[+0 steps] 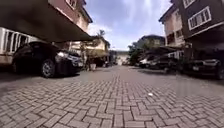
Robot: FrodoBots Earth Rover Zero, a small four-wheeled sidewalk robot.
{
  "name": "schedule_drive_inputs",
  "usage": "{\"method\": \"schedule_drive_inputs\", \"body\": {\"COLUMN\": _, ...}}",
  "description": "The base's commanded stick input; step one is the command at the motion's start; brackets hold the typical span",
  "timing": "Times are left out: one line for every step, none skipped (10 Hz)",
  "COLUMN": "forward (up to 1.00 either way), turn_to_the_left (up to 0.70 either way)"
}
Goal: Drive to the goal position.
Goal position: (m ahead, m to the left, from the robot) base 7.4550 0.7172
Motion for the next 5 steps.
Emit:
{"method": "schedule_drive_inputs", "body": {"forward": 0.69, "turn_to_the_left": 0.03}}
{"method": "schedule_drive_inputs", "body": {"forward": 0.69, "turn_to_the_left": 0.03}}
{"method": "schedule_drive_inputs", "body": {"forward": 0.69, "turn_to_the_left": 0.03}}
{"method": "schedule_drive_inputs", "body": {"forward": 0.69, "turn_to_the_left": 0.03}}
{"method": "schedule_drive_inputs", "body": {"forward": 0.69, "turn_to_the_left": 0.03}}
